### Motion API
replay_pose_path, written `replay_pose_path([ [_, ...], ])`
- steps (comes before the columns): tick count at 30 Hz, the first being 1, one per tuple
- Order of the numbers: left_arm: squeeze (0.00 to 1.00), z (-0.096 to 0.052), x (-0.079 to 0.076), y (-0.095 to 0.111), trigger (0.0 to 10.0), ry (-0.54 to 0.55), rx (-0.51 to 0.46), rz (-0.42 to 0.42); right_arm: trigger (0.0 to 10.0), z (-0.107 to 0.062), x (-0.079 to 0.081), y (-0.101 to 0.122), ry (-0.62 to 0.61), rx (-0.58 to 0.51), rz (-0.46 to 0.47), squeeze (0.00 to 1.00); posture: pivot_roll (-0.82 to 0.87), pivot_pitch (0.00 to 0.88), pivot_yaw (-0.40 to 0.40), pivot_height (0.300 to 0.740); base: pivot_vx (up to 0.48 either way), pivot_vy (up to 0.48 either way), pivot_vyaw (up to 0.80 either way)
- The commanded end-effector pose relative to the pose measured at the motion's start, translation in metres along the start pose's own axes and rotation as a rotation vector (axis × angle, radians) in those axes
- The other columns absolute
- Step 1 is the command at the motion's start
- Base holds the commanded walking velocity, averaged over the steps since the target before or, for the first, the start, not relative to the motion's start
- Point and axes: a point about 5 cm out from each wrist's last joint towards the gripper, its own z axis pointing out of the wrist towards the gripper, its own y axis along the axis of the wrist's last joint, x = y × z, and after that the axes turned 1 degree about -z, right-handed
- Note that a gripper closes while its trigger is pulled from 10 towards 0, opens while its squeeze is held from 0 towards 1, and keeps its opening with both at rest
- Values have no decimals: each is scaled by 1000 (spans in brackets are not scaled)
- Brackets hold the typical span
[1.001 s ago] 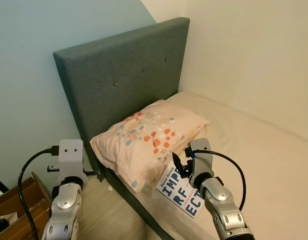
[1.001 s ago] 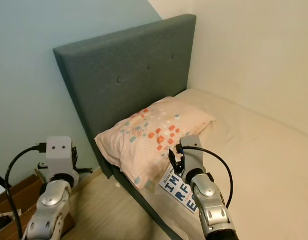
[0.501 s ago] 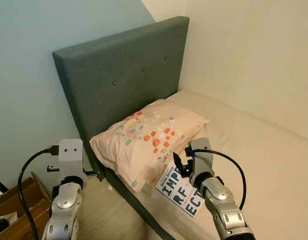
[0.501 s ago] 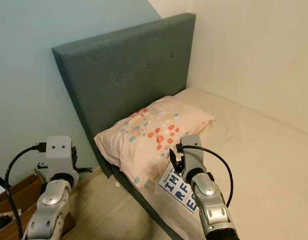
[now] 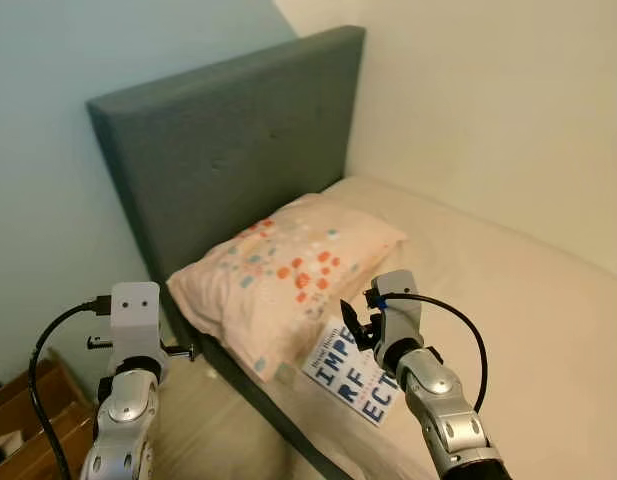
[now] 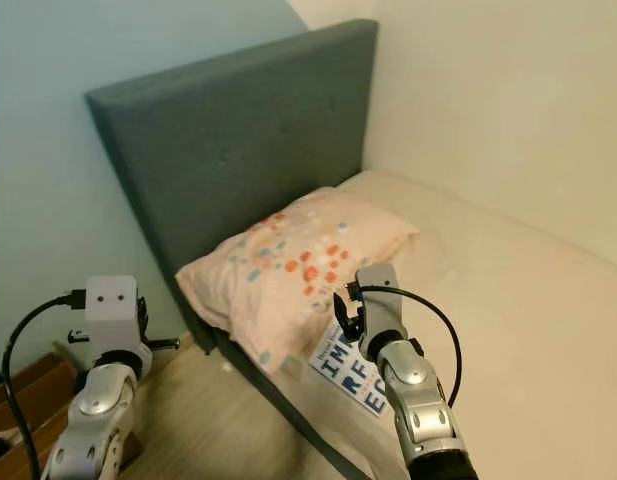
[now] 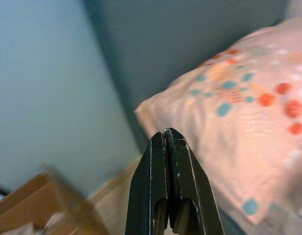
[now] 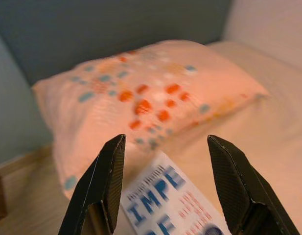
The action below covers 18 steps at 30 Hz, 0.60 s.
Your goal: Clean up the room
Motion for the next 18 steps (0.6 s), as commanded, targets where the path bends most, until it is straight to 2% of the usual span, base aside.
replay_pose_path([
  [1,0,-2,-1,-2,10000,-12,3,21,10000,-1,2,-5,-2,26,19,0,-17,71,-32,733,0,0,-800],
  [18,0,-10,-7,-12,10000,-17,40,-18,10000,-6,1,-18,9,89,26,0,-13,58,-58,733,0,0,-800],
])
